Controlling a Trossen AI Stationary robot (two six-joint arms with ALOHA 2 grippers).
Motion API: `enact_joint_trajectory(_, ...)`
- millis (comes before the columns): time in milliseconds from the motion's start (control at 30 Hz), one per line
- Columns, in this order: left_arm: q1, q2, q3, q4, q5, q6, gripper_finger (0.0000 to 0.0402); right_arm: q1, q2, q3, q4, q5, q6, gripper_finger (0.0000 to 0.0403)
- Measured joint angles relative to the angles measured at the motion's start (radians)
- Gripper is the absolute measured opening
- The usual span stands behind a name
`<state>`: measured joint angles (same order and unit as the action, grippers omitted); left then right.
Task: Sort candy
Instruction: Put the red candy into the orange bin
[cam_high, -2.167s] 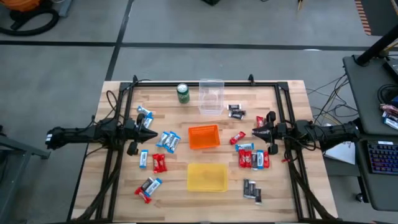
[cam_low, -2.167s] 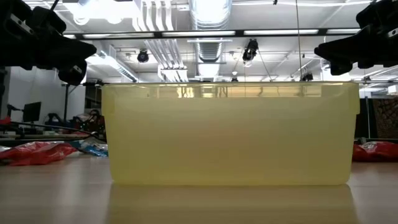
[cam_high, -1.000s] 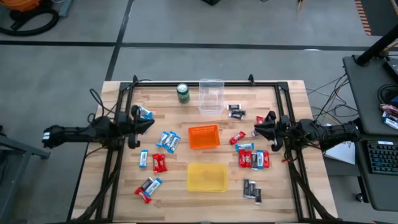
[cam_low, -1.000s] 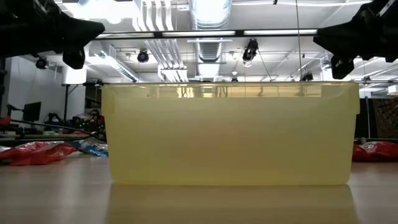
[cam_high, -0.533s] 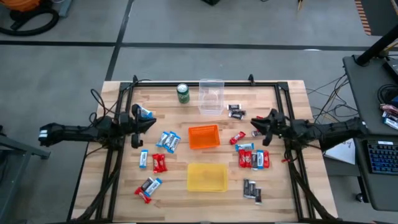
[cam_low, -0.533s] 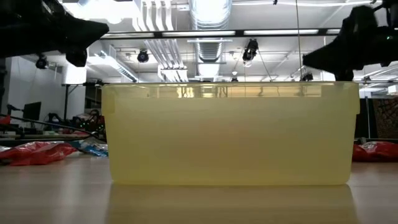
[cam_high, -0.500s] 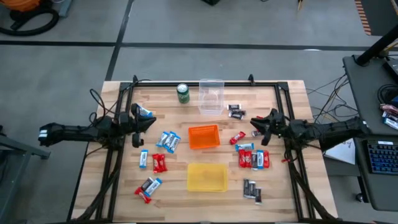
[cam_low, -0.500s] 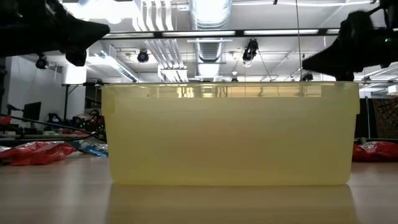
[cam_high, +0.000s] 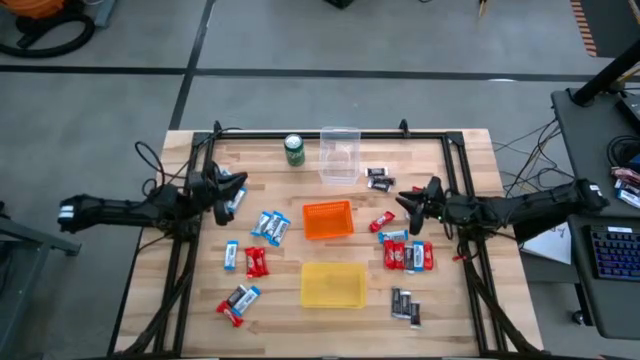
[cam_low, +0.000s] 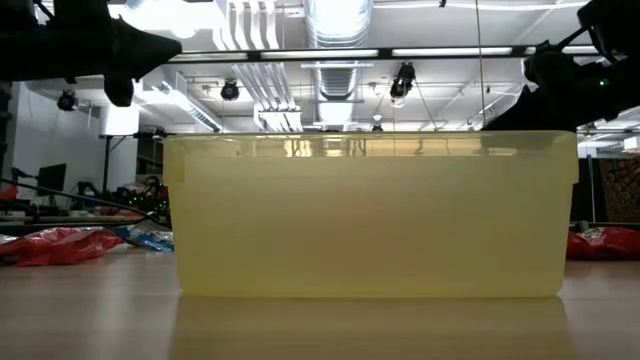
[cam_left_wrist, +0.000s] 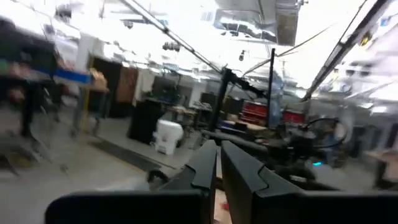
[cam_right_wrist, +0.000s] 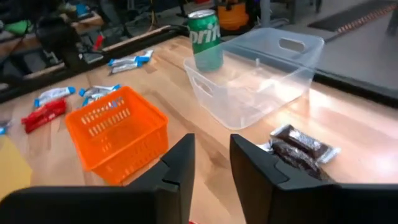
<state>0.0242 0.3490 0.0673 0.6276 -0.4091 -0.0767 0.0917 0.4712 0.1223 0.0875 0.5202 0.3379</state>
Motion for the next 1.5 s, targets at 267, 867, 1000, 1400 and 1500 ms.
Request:
enact_joint_trajectory(267,-0.002,0.057,0.000,0.019,0.079,0.054,0.0007,0.000,0.106,0.076,-0.005,-0.049,-0.183,0.0174)
enact_joint_trajectory(867,-0.004,0.100,-0.006,0.097,0.192,-0.180,0.0007,-0.001,0.531,0.460,-0.550,-0.144,-0.236,0.0189)
enact_joint_trajectory(1000,-0.004,0.101,-0.010,0.097,0.192,-0.183,0.0007,-0.001,0.608,0.459,-0.552,-0.167,-0.245,0.0189)
enact_joint_trajectory(1400,-0.004,0.101,-0.011,0.097,0.241,-0.205,0.0007,-0.027,0.777,0.458,-0.503,-0.207,-0.229,0.0171)
enact_joint_trajectory(1500,-0.004,0.101,-0.011,0.097,0.262,-0.219,0.0007,-0.051,0.800,0.458,-0.493,-0.217,-0.245,0.0162)
